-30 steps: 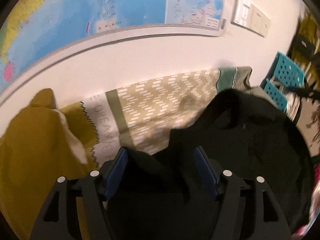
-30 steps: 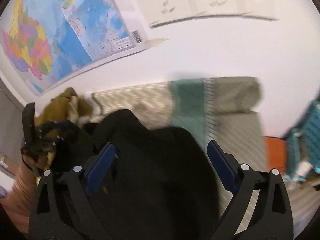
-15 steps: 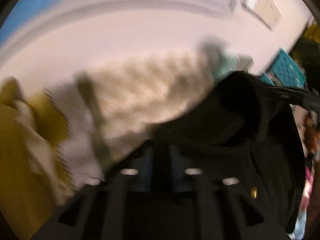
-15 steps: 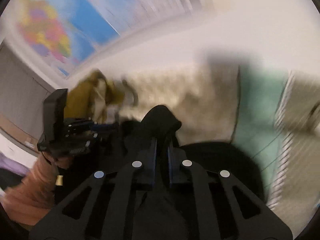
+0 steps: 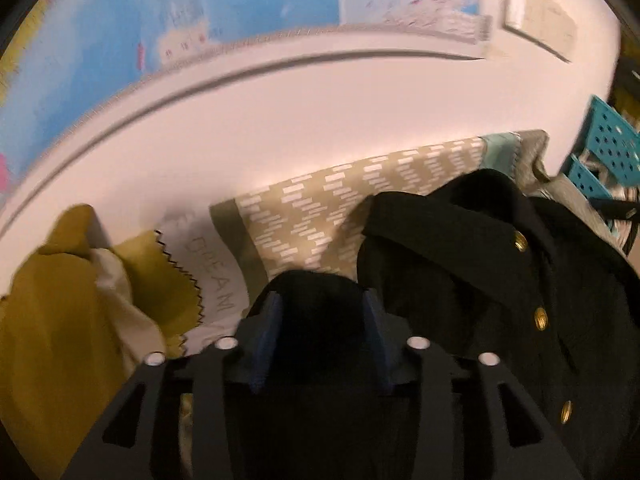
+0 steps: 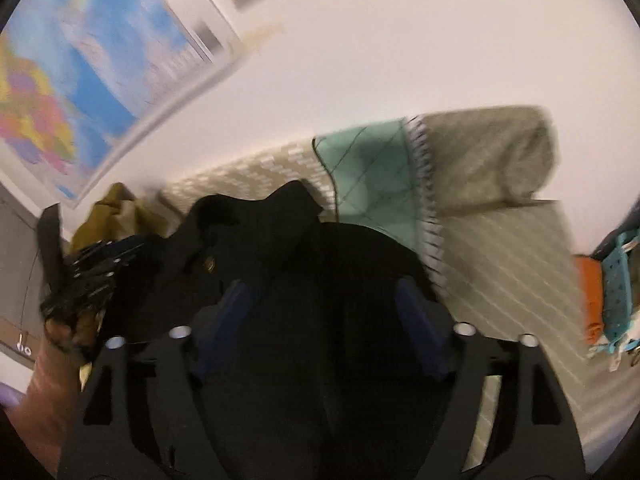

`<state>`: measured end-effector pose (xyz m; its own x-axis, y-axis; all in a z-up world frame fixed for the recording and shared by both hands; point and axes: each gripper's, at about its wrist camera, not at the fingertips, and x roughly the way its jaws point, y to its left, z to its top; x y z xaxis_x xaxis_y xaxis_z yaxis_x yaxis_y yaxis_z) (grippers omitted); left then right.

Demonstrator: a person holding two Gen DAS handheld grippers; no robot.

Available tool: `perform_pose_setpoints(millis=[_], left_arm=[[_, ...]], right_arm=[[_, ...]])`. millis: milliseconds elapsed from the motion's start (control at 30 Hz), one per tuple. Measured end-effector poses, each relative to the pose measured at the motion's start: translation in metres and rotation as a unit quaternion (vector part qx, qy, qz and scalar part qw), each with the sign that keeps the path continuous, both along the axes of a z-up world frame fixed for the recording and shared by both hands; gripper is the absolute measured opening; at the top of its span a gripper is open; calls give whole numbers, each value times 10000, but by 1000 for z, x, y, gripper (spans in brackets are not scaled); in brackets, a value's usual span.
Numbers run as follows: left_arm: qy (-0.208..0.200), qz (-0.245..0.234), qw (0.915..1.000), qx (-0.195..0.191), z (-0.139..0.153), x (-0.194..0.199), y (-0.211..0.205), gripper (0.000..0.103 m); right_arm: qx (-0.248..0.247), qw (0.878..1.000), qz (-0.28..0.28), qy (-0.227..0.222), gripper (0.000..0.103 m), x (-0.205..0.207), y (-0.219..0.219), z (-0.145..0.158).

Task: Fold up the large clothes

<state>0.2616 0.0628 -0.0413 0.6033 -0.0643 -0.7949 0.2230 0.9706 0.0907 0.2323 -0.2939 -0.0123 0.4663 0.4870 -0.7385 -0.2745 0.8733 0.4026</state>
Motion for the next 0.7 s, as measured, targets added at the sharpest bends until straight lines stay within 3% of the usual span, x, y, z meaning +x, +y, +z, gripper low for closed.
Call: perform_pose_setpoints(millis=[67, 167, 333, 433, 467, 500, 533, 567, 700], left_arm=[[-132, -208, 9997, -16, 8, -18, 0, 50], [-232, -394, 9990, -19, 12, -48, 5, 54], [-124, -565, 9983, -55, 10, -80, 5, 58], [-19, -612, 9981, -61, 3, -94, 3, 58], [8, -623, 9980, -85, 1, -100, 3, 58], [19, -617, 9980, -103, -2, -102, 3, 59], [32, -623, 9980, -134, -3, -110, 4, 59], [47, -620, 9980, -134, -4, -117, 4, 59], [46, -585, 9982, -105, -4, -137, 10, 59]], right_arm=[[-20, 9999, -105, -110, 89, -33, -26, 12], [-50, 9996, -267, 86, 89, -87, -67, 14], [-336, 9962, -426, 687, 87, -174, -98, -21], [-32, 9951, -359, 926, 84, -214, -94, -38], [-42, 9949, -344, 952, 75, -221, -88, -41], [-1, 9948, -277, 978, 44, -230, -83, -45], [75, 9947, -211, 1002, 29, -235, -79, -48], [113, 9946, -211, 1015, 4, -234, -74, -47], [-467, 9968, -506, 400, 3, -231, -75, 15]])
